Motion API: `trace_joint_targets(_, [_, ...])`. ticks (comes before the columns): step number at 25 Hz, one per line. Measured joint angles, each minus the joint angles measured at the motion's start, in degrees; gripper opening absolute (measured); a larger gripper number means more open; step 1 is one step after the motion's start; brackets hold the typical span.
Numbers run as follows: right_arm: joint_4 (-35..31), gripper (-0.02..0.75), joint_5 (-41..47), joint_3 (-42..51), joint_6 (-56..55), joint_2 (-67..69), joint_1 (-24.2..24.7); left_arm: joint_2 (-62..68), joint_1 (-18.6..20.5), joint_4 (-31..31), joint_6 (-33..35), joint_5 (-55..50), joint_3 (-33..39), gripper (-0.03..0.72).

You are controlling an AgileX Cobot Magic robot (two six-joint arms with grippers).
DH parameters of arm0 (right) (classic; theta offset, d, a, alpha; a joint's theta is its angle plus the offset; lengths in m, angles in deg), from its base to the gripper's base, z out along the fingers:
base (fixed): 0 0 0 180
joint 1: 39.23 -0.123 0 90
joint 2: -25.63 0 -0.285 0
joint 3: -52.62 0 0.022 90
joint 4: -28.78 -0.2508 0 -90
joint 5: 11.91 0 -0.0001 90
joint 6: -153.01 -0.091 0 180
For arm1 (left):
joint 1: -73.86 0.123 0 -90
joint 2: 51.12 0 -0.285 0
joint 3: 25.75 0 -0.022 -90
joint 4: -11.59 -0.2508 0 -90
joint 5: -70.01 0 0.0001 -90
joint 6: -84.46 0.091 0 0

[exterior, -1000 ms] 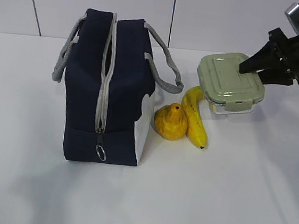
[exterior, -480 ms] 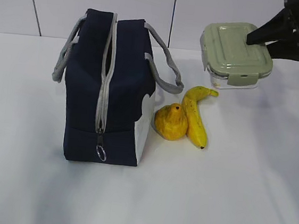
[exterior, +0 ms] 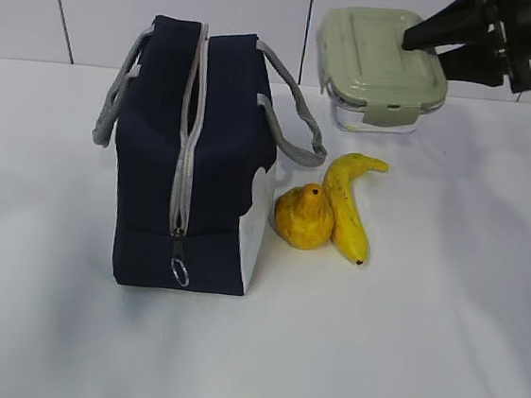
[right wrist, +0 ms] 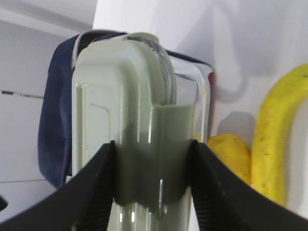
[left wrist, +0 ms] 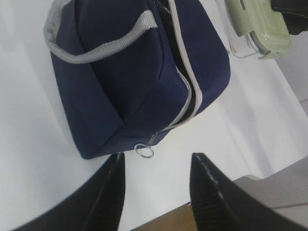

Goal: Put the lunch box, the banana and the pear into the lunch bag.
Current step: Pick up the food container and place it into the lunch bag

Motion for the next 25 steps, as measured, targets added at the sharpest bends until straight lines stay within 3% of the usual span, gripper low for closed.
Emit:
trace_joint_targets(8, [-4.99, 0.370, 0.00, 0.00, 0.10, 0.00, -5.91, 18.78, 0.00, 8.37, 11.84, -1.24, -9.84, 0.321])
trace_joint_targets(17, [-8.24, 0.370, 0.00, 0.00, 0.80, 0.00, -9.92, 31.48, -0.23, 9.02, 13.32, -7.32, -23.41, 0.314])
trace_joint_targets(25, [-12.42, 0.370, -0.21, -0.12, 1.03, 0.00, -10.13, 40.50, -5.65, 8.47, 13.36, -7.71, -27.32, 0.312])
